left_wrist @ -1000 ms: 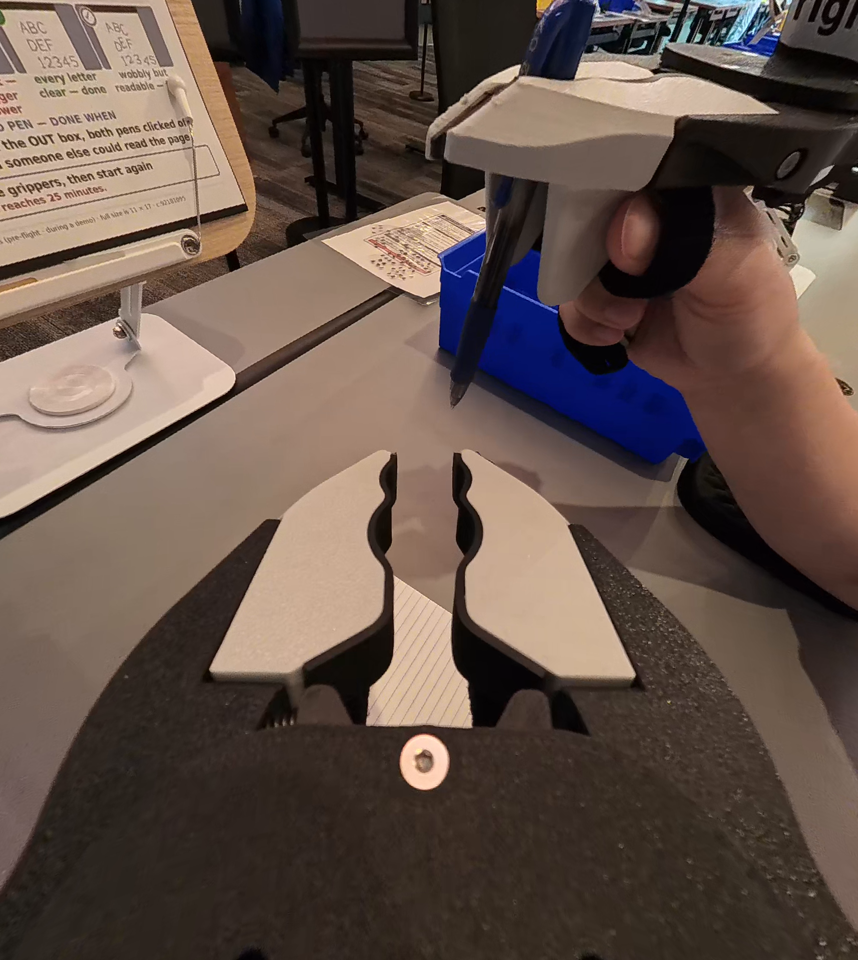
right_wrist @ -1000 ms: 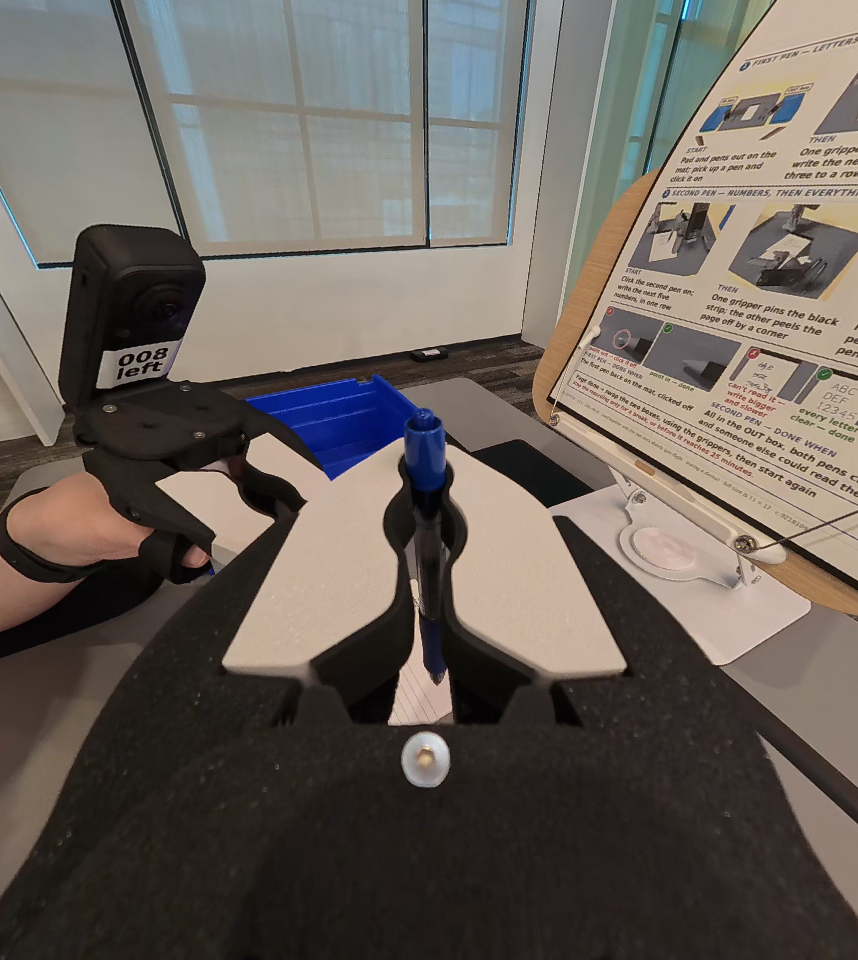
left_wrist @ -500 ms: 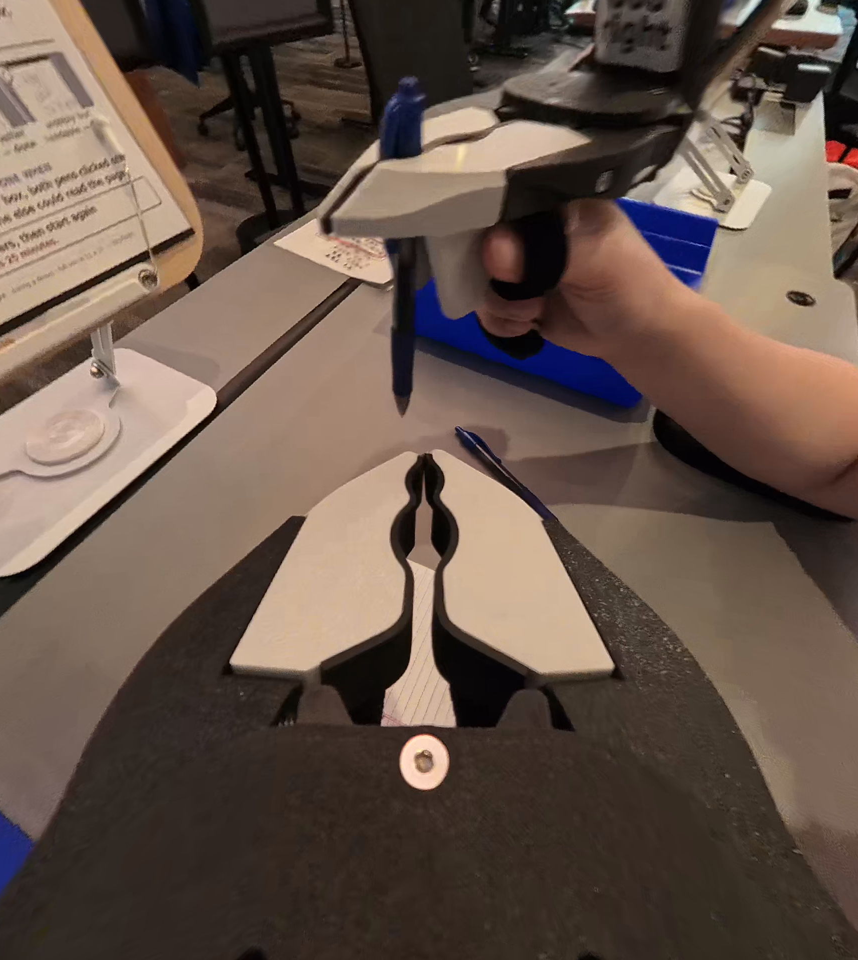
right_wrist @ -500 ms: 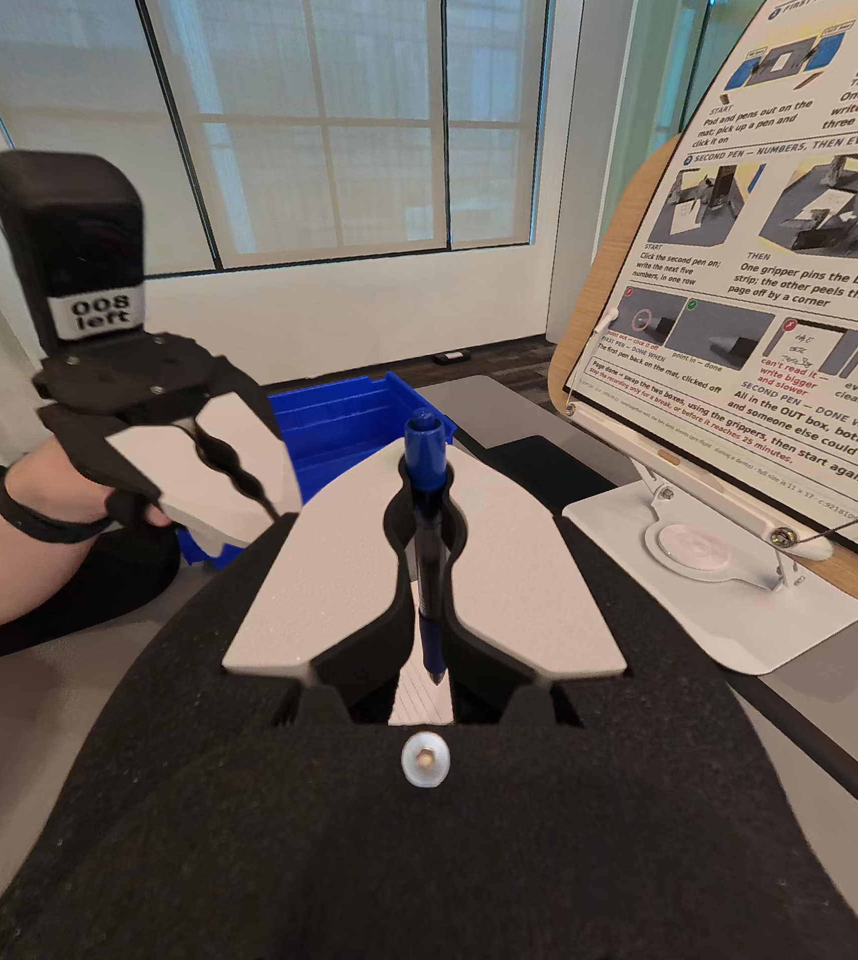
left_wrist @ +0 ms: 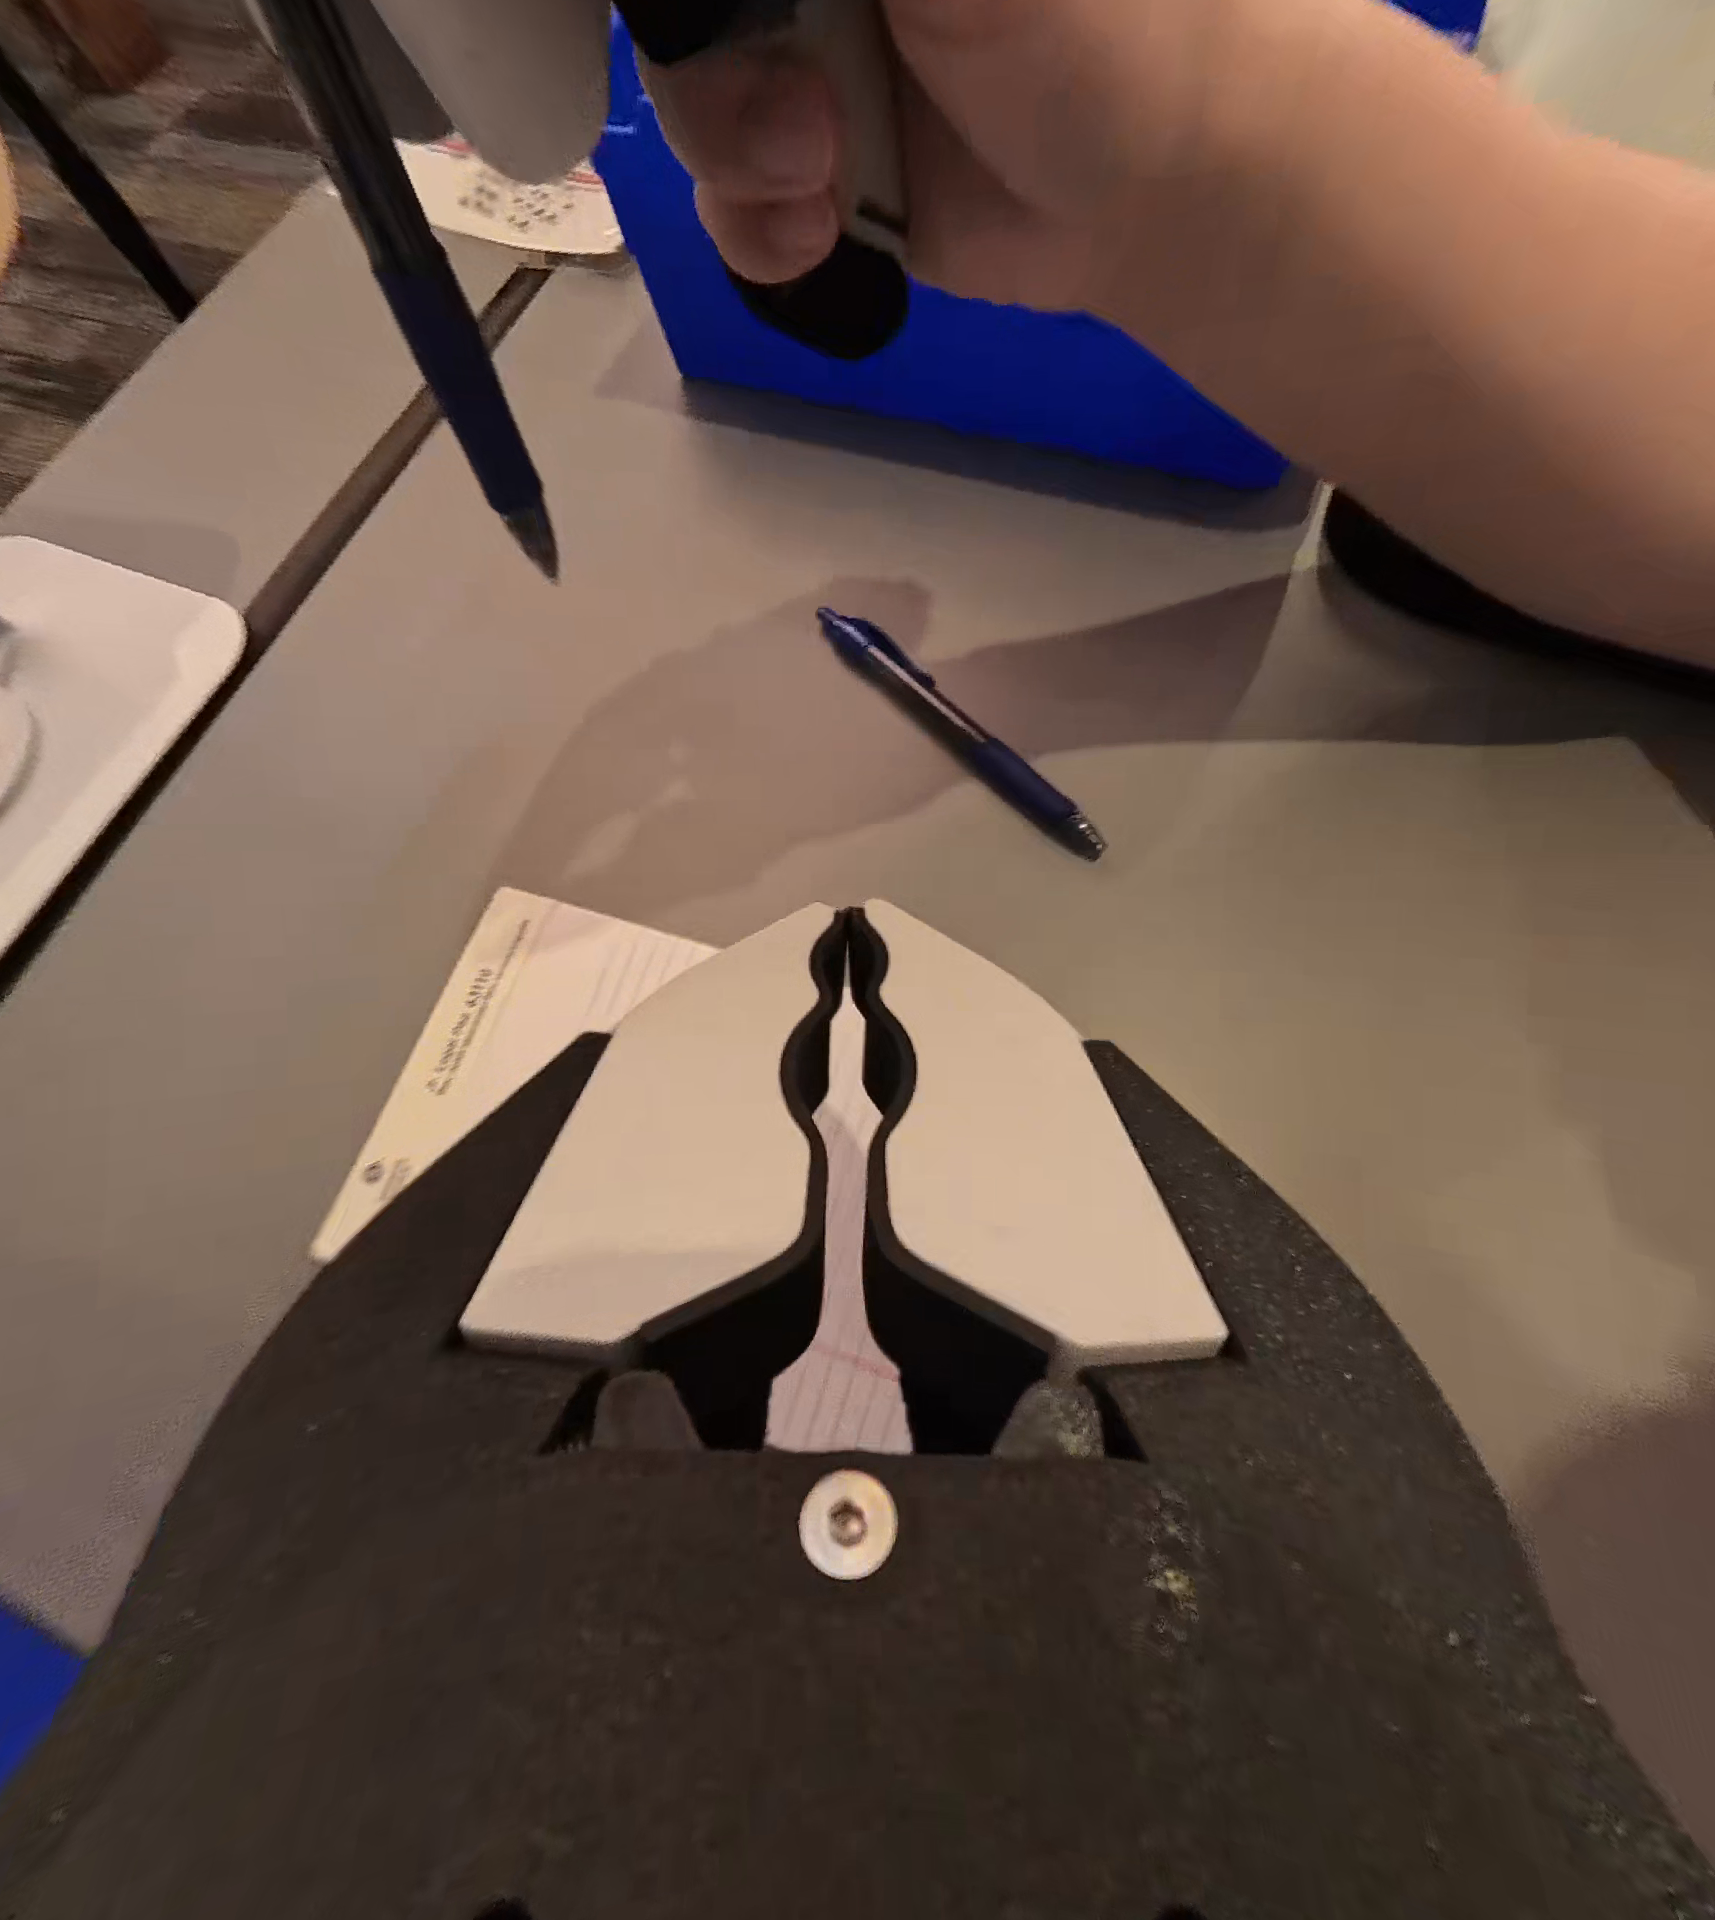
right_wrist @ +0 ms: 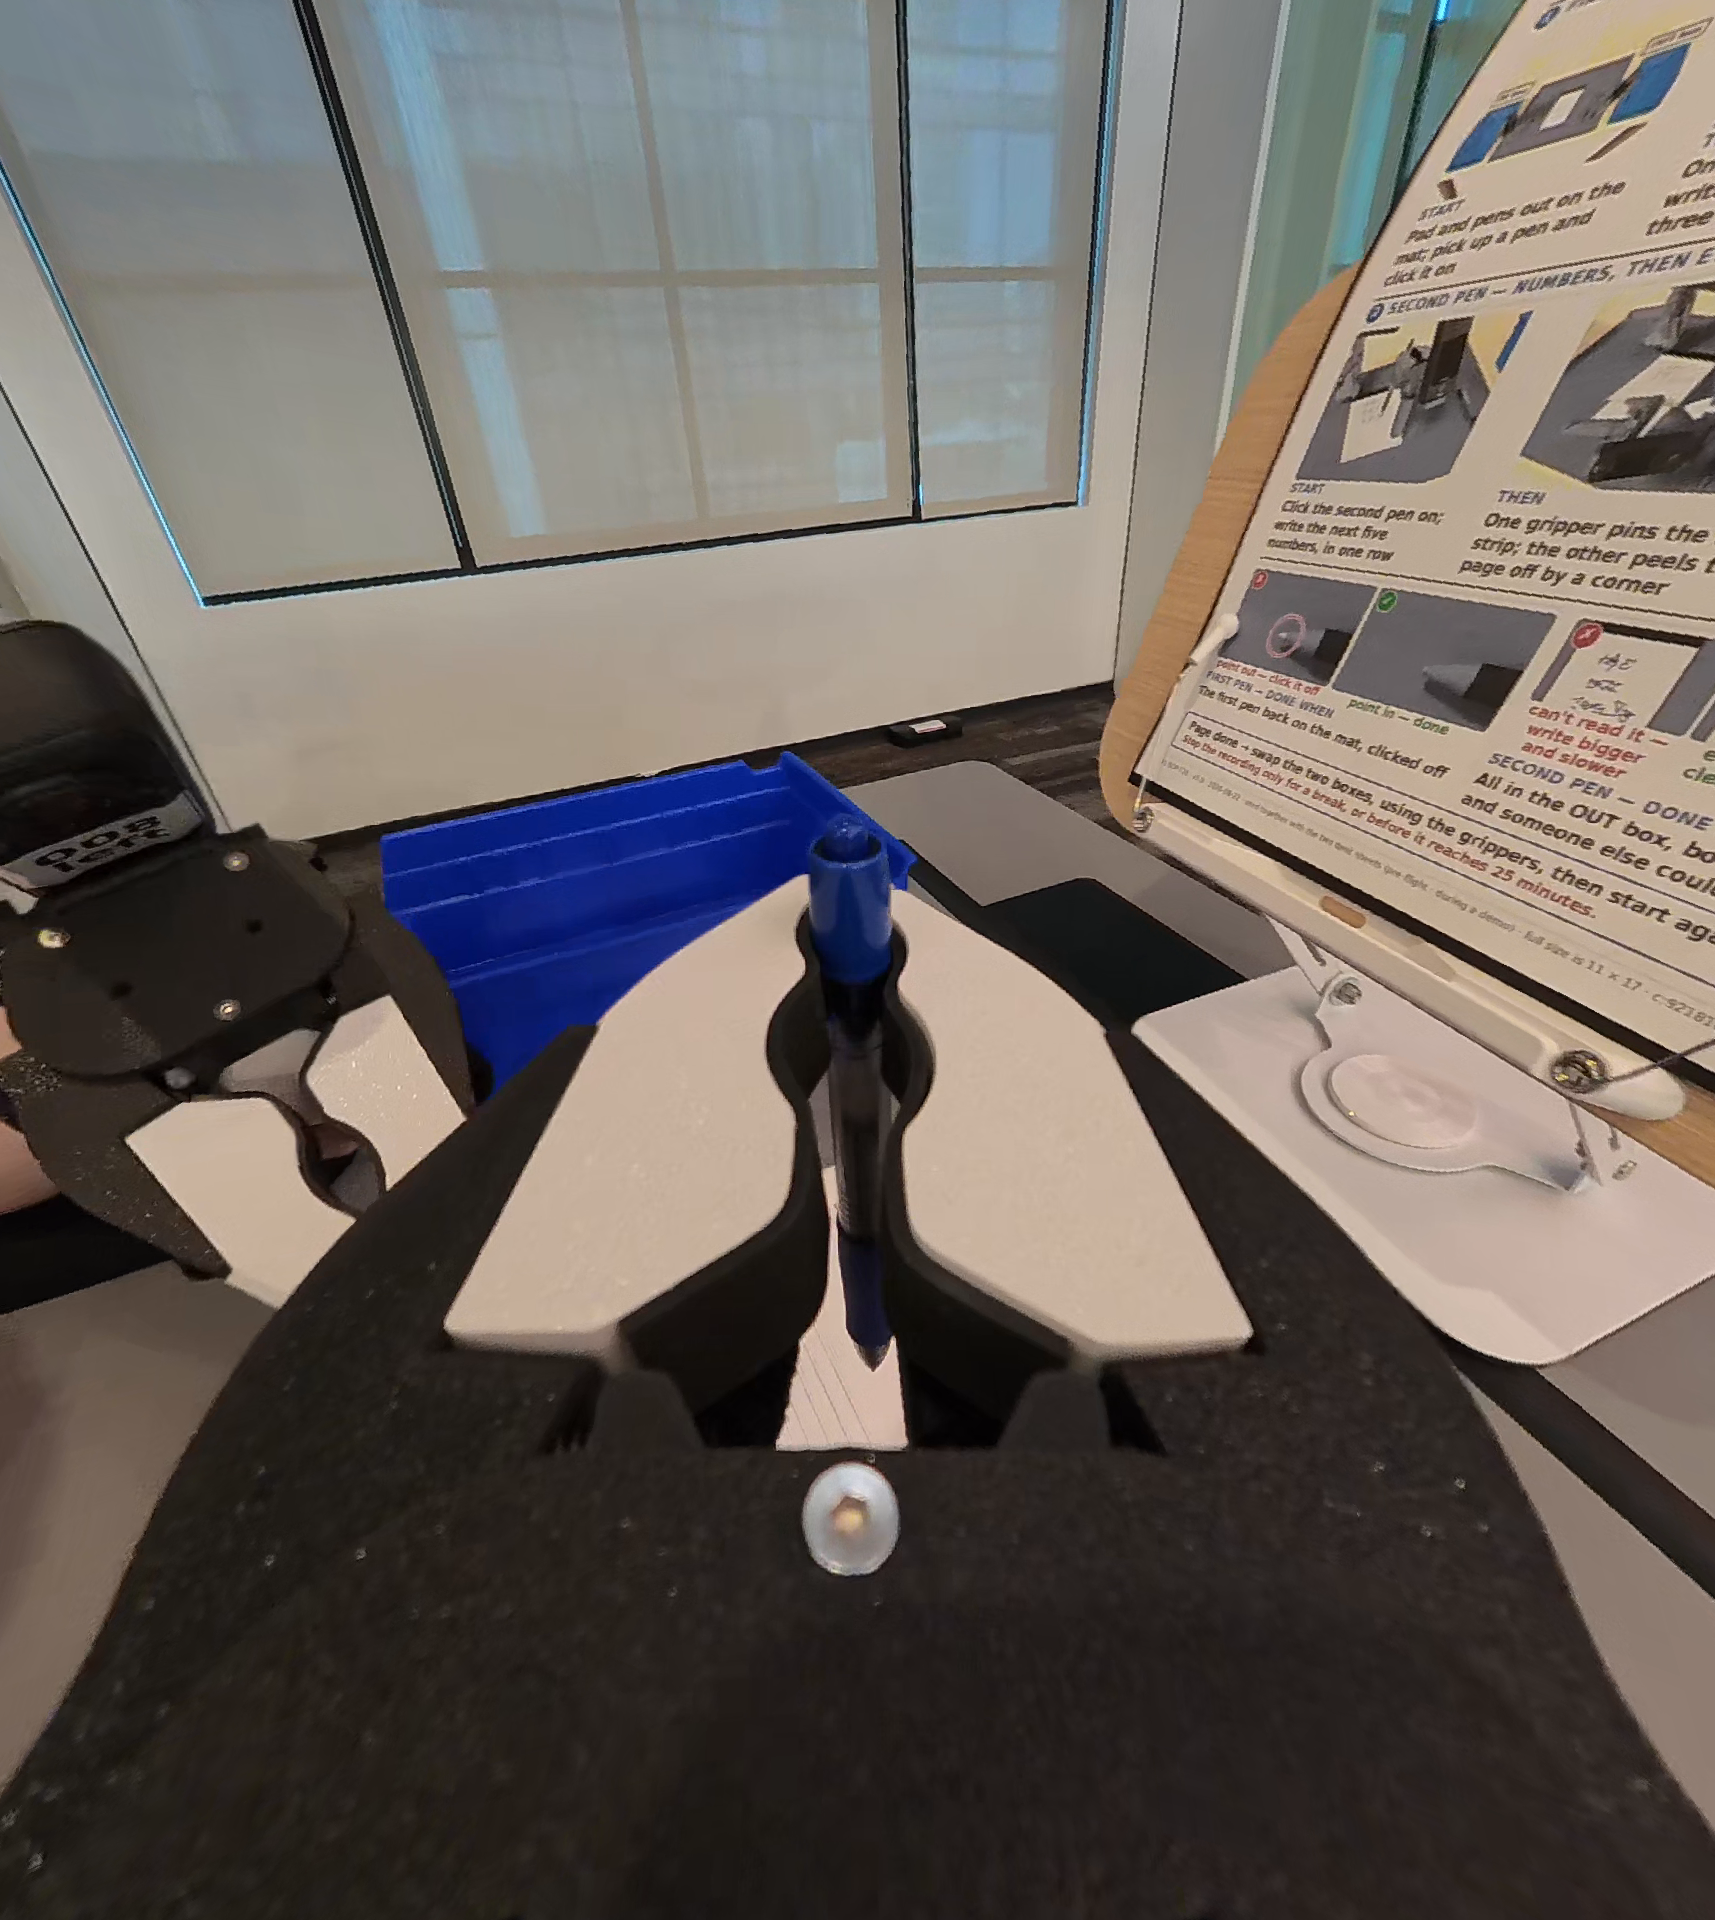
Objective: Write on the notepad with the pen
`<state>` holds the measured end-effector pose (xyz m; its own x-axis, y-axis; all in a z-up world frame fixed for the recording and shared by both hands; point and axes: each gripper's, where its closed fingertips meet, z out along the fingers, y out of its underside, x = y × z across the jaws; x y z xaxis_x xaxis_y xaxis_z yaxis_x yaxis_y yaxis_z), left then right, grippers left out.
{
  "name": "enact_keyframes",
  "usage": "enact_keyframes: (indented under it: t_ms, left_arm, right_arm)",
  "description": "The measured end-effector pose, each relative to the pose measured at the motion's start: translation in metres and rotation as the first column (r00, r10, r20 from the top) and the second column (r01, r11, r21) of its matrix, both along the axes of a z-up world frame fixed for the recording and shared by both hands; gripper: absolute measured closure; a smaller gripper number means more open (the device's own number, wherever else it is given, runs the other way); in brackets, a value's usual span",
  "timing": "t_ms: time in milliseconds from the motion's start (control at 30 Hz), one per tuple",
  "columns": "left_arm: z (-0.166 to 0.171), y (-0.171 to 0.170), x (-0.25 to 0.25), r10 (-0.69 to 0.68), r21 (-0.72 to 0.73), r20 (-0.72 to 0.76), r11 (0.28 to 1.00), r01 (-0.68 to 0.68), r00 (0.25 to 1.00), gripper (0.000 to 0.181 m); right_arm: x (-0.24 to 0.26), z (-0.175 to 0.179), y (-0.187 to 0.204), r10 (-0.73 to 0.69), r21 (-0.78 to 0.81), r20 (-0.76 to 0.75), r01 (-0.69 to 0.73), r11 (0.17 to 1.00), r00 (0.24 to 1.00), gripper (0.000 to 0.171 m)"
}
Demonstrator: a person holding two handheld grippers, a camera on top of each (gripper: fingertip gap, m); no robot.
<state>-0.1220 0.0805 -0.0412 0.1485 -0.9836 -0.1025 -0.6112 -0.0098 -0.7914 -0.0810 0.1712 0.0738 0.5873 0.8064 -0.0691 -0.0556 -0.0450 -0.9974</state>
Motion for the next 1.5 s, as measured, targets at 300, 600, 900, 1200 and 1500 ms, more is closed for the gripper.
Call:
enact_keyframes:
  t_ms: [300,600,900,1200,1500]
  left_arm:
    - [-0.001,0.006,0.012,-0.052,-0.128,0.05,0.99,0.058,0.997,0.181]
    - [0.008,-0.003,0.014,-0.091,-0.189,0.174,0.974,0.124,0.981,0.181]
    - [0.011,0.005,0.008,-0.072,-0.079,0.127,0.993,0.083,0.989,0.181]
    - [0.014,0.003,0.01,-0.065,-0.053,0.134,0.996,0.073,0.989,0.181]
    - [0.028,0.024,0.006,0.045,-0.069,0.244,0.997,-0.029,0.969,0.181]
  right_arm:
    - [0.021,-0.007,0.015,-0.065,-0.017,0.011,0.065,0.998,0.998,0.167]
    - [0.036,-0.008,0.017,-0.111,-0.017,0.0,0.111,0.994,0.994,0.167]
    - [0.028,-0.005,0.011,-0.078,-0.007,-0.014,0.078,0.997,0.997,0.167]
    - [0.012,0.001,0.003,-0.045,0.034,0.01,0.044,0.998,0.999,0.167]
    - [0.012,0.005,0.001,-0.056,0.065,0.03,0.054,0.996,0.998,0.167]
